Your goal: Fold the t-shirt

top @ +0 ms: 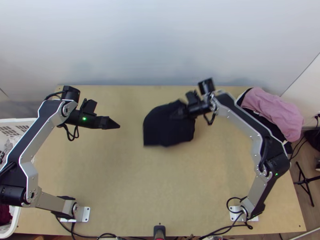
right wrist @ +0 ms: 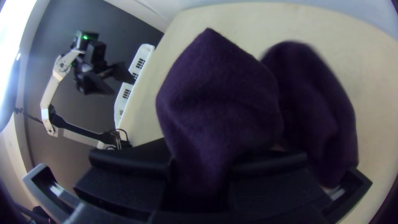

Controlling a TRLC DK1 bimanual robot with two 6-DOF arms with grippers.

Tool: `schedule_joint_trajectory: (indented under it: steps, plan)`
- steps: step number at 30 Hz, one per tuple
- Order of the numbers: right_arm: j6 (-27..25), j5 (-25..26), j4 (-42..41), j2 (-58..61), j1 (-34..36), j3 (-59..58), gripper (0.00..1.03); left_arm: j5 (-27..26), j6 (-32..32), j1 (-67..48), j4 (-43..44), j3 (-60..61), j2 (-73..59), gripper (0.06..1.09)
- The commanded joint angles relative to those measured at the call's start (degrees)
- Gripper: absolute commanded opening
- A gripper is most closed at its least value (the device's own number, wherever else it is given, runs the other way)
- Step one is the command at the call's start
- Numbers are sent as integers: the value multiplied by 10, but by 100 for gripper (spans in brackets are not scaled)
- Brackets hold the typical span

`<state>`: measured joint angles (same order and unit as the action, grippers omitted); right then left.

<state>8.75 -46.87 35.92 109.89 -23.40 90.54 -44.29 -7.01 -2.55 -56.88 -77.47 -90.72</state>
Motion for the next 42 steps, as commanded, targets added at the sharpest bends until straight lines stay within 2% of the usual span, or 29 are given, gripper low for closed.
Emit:
schedule_joint_trajectory:
  steps: [1,6,11,34,42]
  plan:
    - [19,-12,68,5,41,158,3,1,-9,21,-2,25,14,104]
    - [19,-12,159,61,79,324,3,1,-17,33,-5,50,37,103]
    - [21,-10,197,87,121,426,3,2,-23,40,-8,73,63,103]
    - [21,-8,194,37,398,443,3,3,-69,46,-11,163,92,104]
    - [-20,-9,245,9,464,410,3,3,-106,45,-10,197,92,104]
